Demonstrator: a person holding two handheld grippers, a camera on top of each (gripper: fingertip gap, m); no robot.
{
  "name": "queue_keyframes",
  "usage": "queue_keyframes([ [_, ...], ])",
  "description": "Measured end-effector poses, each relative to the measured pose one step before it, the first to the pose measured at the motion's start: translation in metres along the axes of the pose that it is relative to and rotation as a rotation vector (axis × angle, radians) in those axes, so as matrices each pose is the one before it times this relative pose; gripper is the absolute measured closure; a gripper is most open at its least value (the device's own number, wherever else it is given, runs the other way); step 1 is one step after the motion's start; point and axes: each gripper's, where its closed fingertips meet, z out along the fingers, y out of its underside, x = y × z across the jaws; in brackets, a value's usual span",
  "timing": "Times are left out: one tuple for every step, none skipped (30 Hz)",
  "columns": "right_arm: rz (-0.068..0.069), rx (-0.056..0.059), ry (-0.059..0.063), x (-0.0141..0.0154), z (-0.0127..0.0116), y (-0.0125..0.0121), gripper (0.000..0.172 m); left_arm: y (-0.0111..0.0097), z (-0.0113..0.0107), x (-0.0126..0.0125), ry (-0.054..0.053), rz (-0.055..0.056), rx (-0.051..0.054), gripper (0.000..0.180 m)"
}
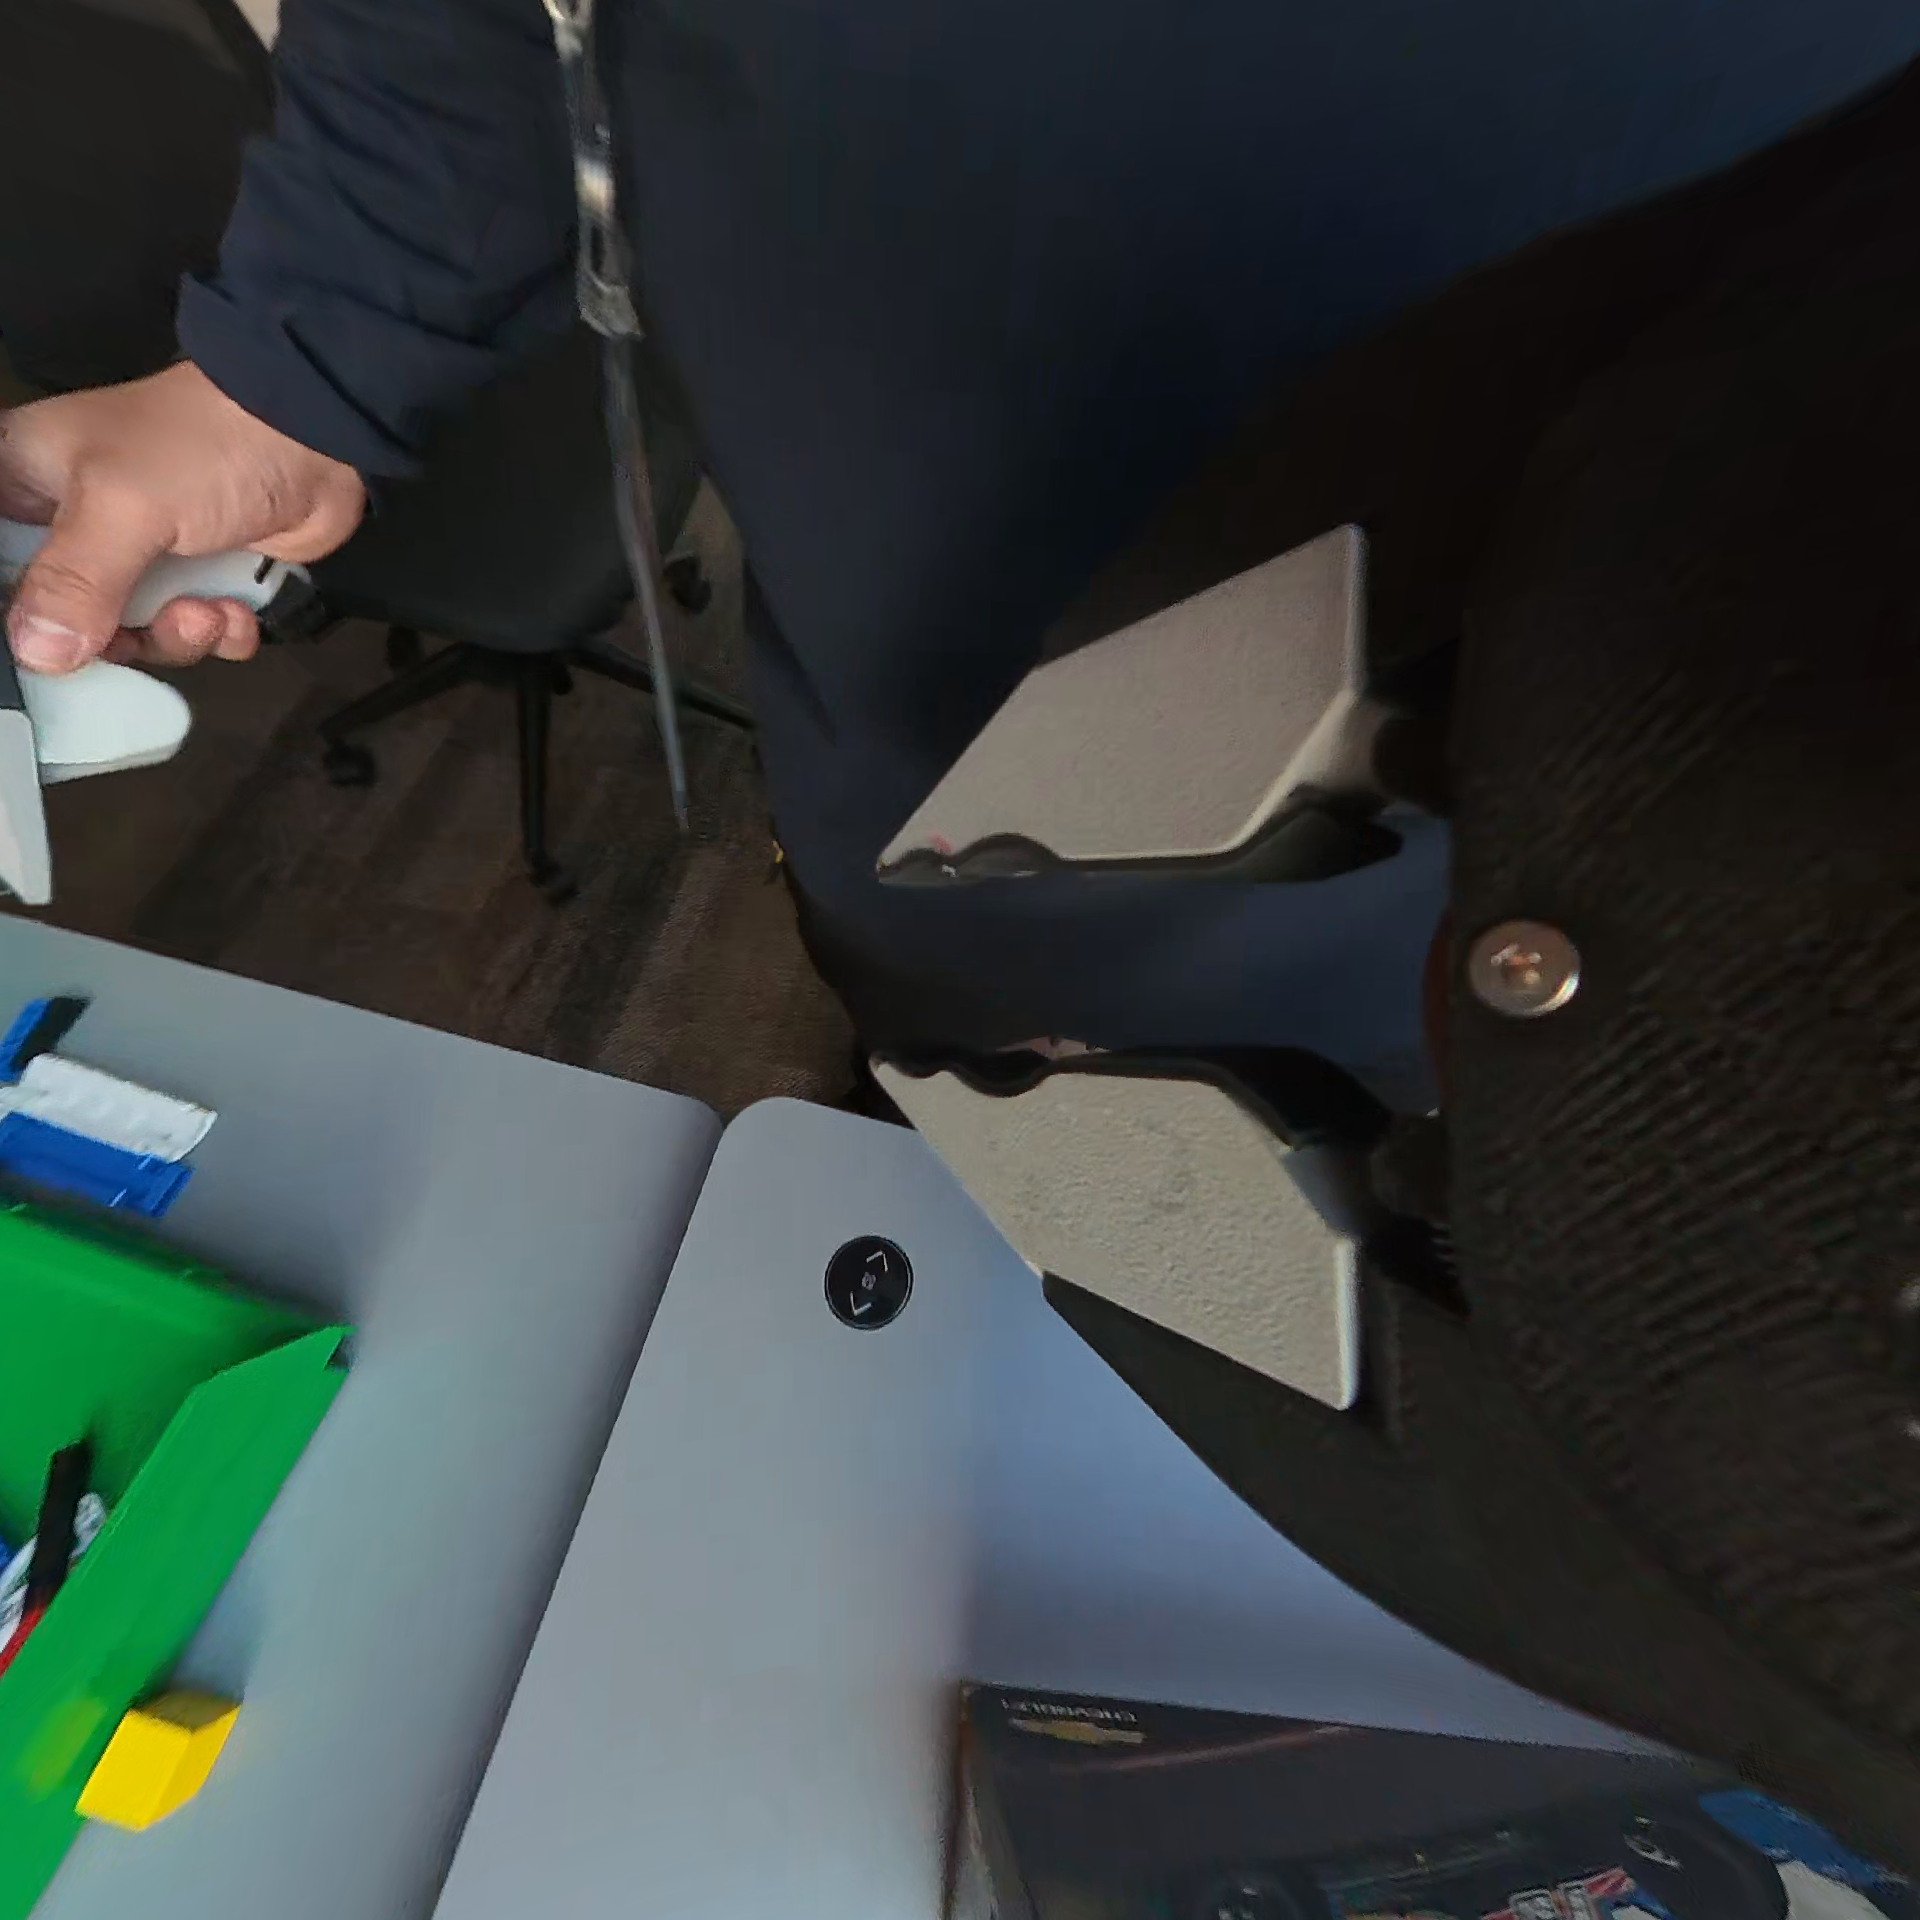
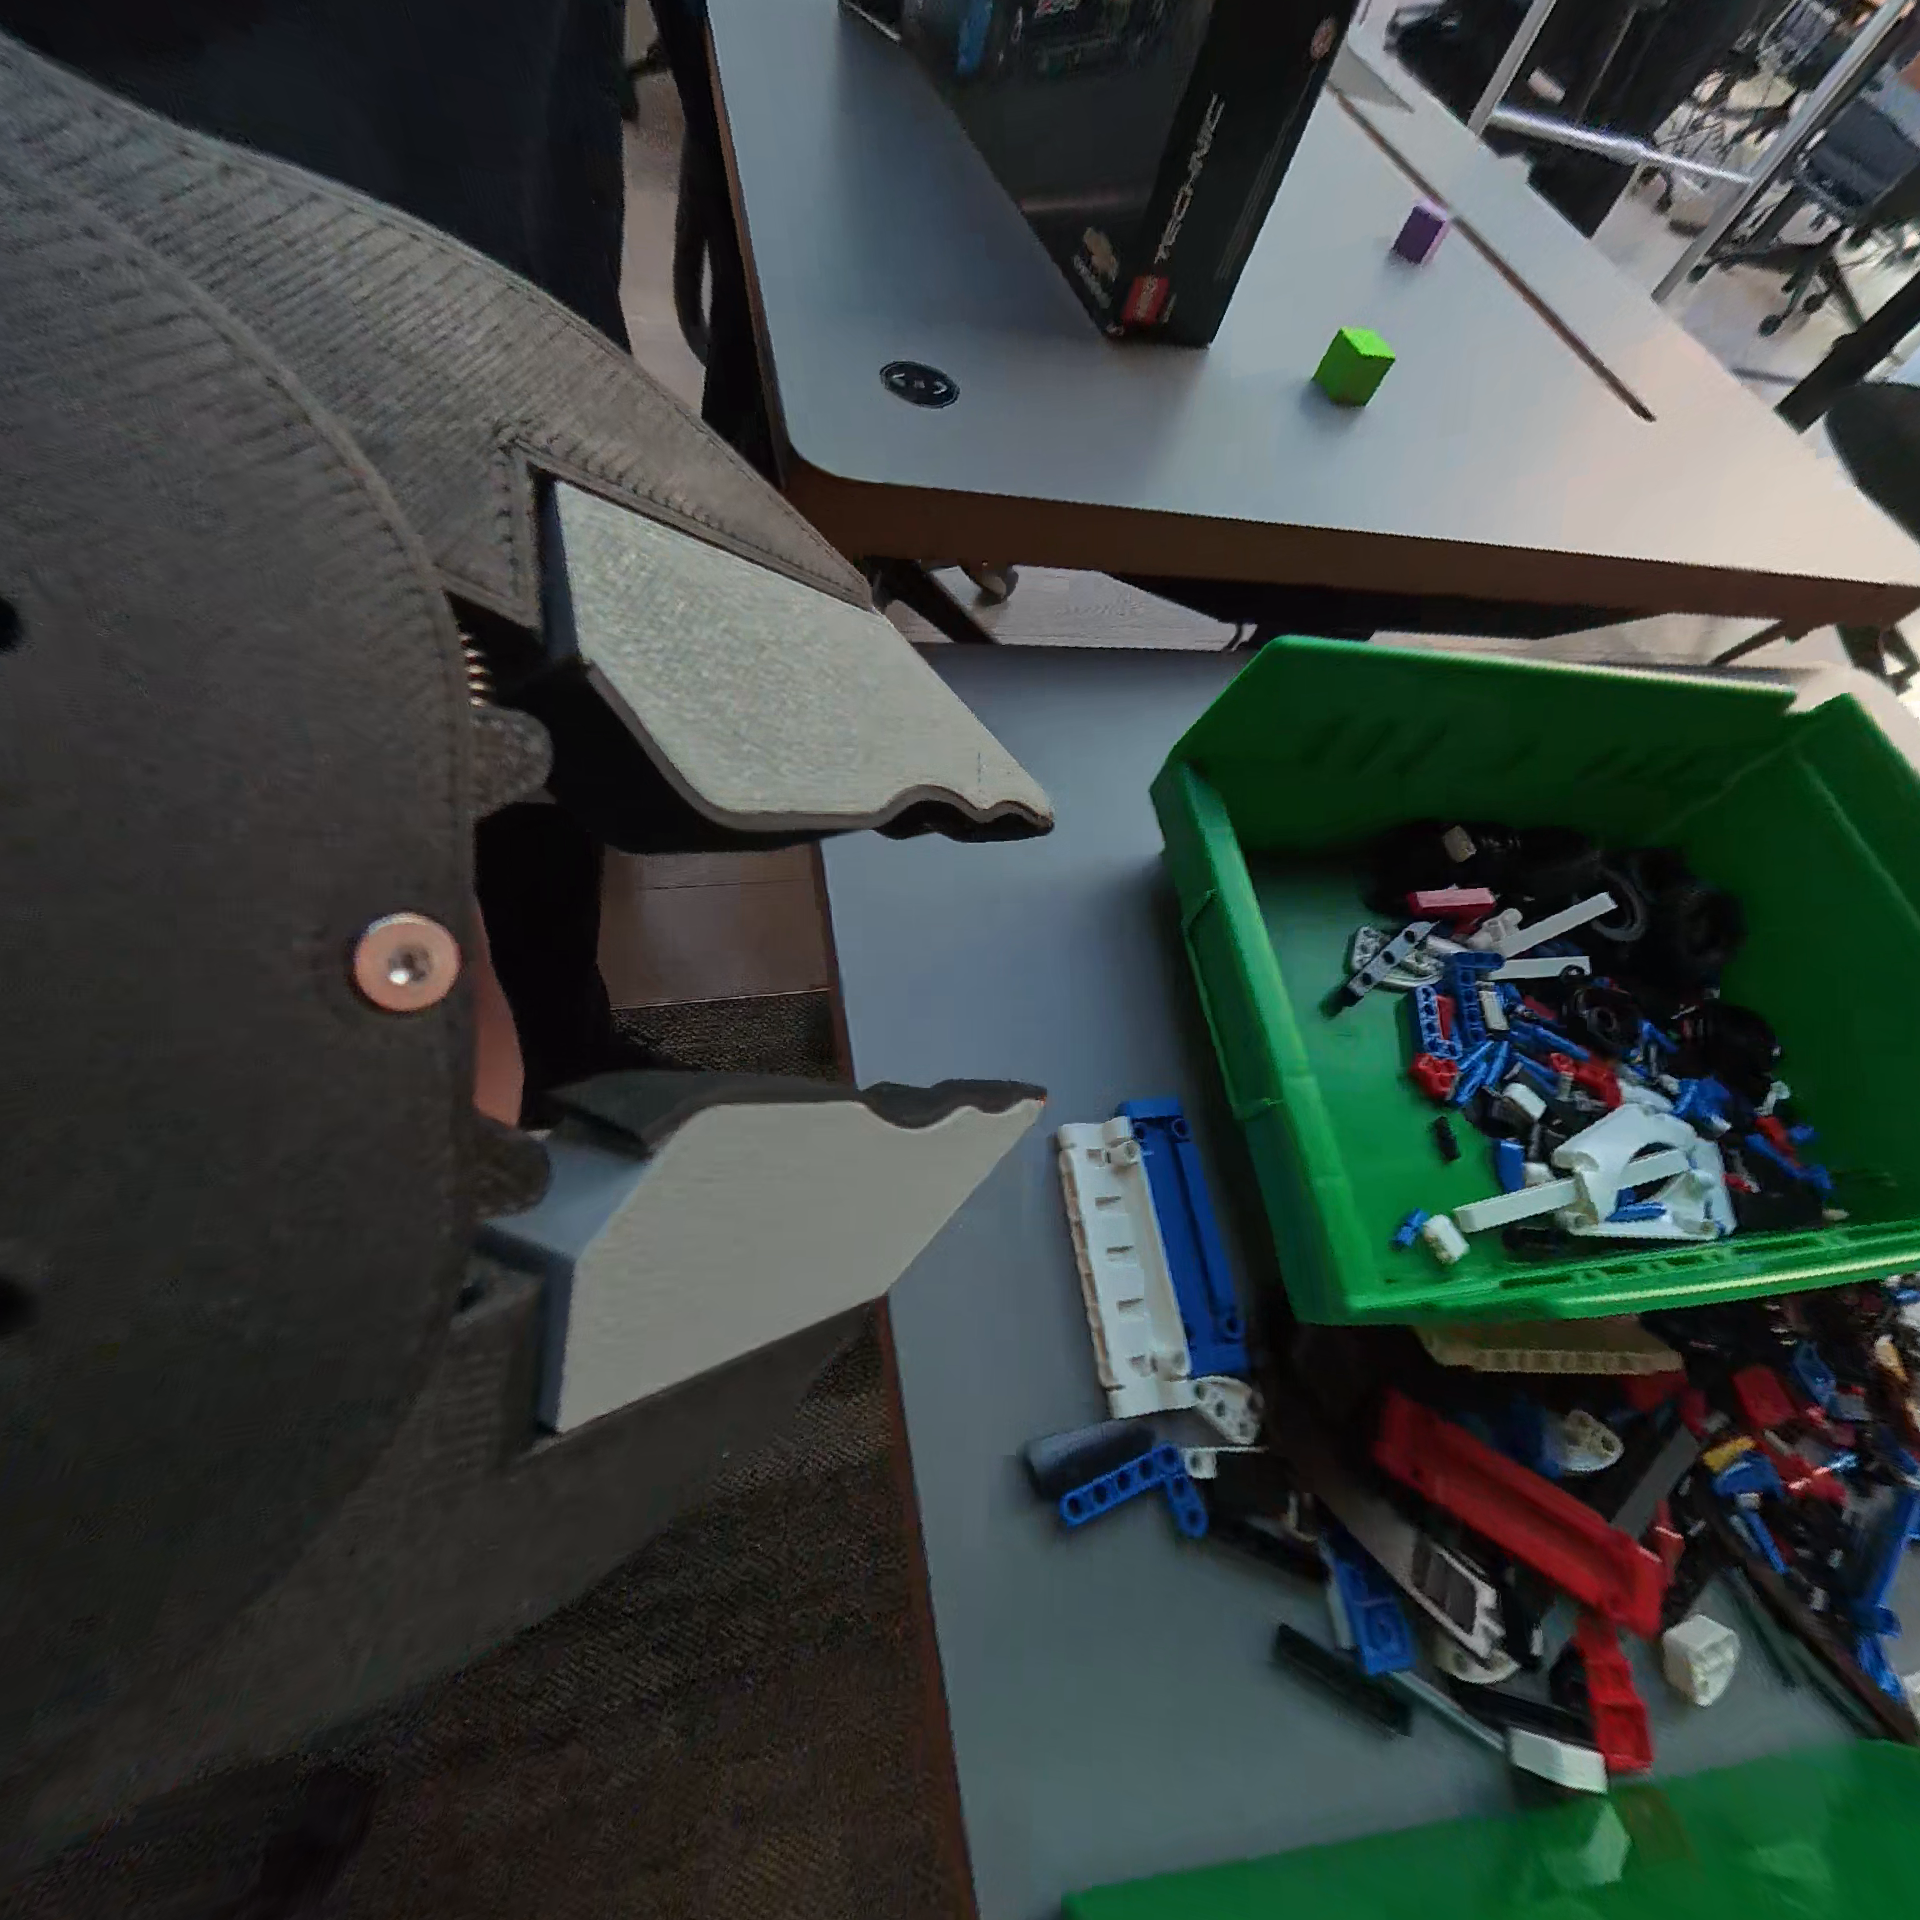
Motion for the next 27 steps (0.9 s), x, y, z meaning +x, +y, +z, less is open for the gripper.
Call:
queue_keyframes([
  [0.0078,-0.0125,0.0048,0.00593,-0.00207,0.01088,0.127,-0.00212,0.00651,0.00278,0.0064,0.0038,-0.0283,0.152],
  [0.0061,-0.0117,0.0084,0.00691,-0.0033,0.01065,0.127,-0.00337,0.00571,0.00261,0.0069,0.004,-0.0202,0.152],
  [0.0069,-0.0084,0.0099,0.00763,-0.00425,0.00973,0.128,-0.00417,0.0051,0.00253,0.0068,0.0067,-0.0129,0.152],
  [0.0098,-0.006,0.0117,0.00853,-0.00478,0.00886,0.128,-0.00458,0.00467,0.00235,0.0079,0.0088,-0.0095,0.152],
  [0.0132,-0.0064,0.0145,0.00972,-0.00508,0.00844,0.128,-0.00451,0.00453,0.0019,0.0077,0.0085,-0.0081,0.152],
  [0.0169,-0.006,0.0173,0.01098,-0.00513,0.00782,0.129,-0.00418,0.00423,0.00149,0.0062,0.0078,-0.0081,0.152],
  [0.0201,-0.003,0.018,0.01131,-0.00517,0.00657,0.129,-0.00382,0.00375,0.00115,0.0049,0.008,-0.0081,0.152],
  [0.0228,0.0002,0.0155,0.01095,-0.0052,0.0051,0.129,-0.00379,0.00324,0.00115,0.0039,0.0086,-0.0064,0.152],
  [0.024,0.0037,0.0137,0.01001,-0.00518,0.00355,0.129,-0.00384,0.00233,0.00127,0.0032,0.0092,-0.0036,0.152],
  [0.0243,0.0078,0.0121,0.009,-0.00513,0.00197,0.129,-0.00395,0.00156,0.00145,0.002,0.0104,-0.0005,0.152],
  [0.0226,0.0111,0.0072,0.00708,-0.00495,0.00051,0.13,-0.00351,0.00109,0.00127,0.0011,0.0121,0.0016,0.152],
  [0.0183,0.0125,0.0038,0.00519,-0.00454,-0.00072,0.13,-0.00267,0.00068,0.00067,-0.0013,0.0107,0.0022,0.152],
  [0.0113,0.0117,0.0028,0.00357,-0.00373,-0.00116,0.13,-0.00166,0.00083,0.00018,-0.0009,0.0048,0.0012,0.152],
  [0.0027,0.0078,0.0008,0.00195,-0.00251,-0.00096,0.13,-0.00042,0.00085,0.00033,0.0026,-0.0015,0.001,0.152],
  [-0.0062,0.0003,0.0024,0.00105,-0.00141,0.0,0.131,0.00036,0.00085,0.00005,0.0024,-0.005,0.0025,0.152],
  [-0.0142,-0.007,0.0051,0.00056,-0.00009,0.00112,0.13,0.00137,0.00089,-0.00028,0.0021,-0.0073,0.0012,0.152],
  [-0.0179,-0.012,0.006,0.0002,0.00084,0.00212,0.13,0.00238,0.00081,-0.00028,0.0029,-0.0086,-0.001,0.152],
  [-0.0164,-0.0145,0.0048,-0.00063,0.00152,0.00287,0.13,0.00285,0.00038,-0.00055,0.0008,-0.008,-0.0029,0.152],
  [-0.0126,-0.0134,0.0018,-0.00142,0.00188,0.00308,0.13,0.0025,-0.00007,-0.00102,-0.0024,-0.005,-0.0012,0.152],
  [-0.0089,-0.0128,0.0006,-0.00205,0.00205,0.00346,0.13,0.00192,-0.00089,-0.00063,-0.0022,-0.0013,0.0026,0.152],
  [-0.0056,-0.0129,-0.0001,-0.0025,0.00224,0.00363,0.13,0.00118,-0.00154,-0.00057,-0.0006,0.0003,0.0068,0.152],
  [-0.0026,-0.0126,-0.003,-0.00341,0.00242,0.00321,0.13,0.00059,-0.00226,-0.00084,-0.0028,-0.0006,0.0105,0.152],
  [-0.0036,-0.0101,-0.0065,-0.00457,0.0025,0.00228,0.13,0.00031,-0.00275,-0.00082,-0.0028,-0.001,0.0145,0.152],
  [-0.0083,-0.0087,-0.0052,-0.00505,0.00258,0.00105,0.13,0.00036,-0.00308,-0.00078,-0.0016,-0.0028,0.0177,0.152],
  [-0.0129,-0.0106,-0.0035,-0.00522,0.00288,0.00013,0.131,0.00106,-0.00301,-0.00066,-0.0002,-0.0052,0.0182,0.152],
  [-0.0162,-0.0122,-0.0053,-0.00589,0.00346,-0.00075,0.131,0.00212,-0.00306,-0.00067,0.0001,-0.0056,0.018,0.152],
  [-0.0181,-0.0117,-0.0068,-0.00657,0.00362,-0.00213,0.131,0.00352,-0.00297,-0.00084,-0.001,-0.0044,0.0159,0.152],
])
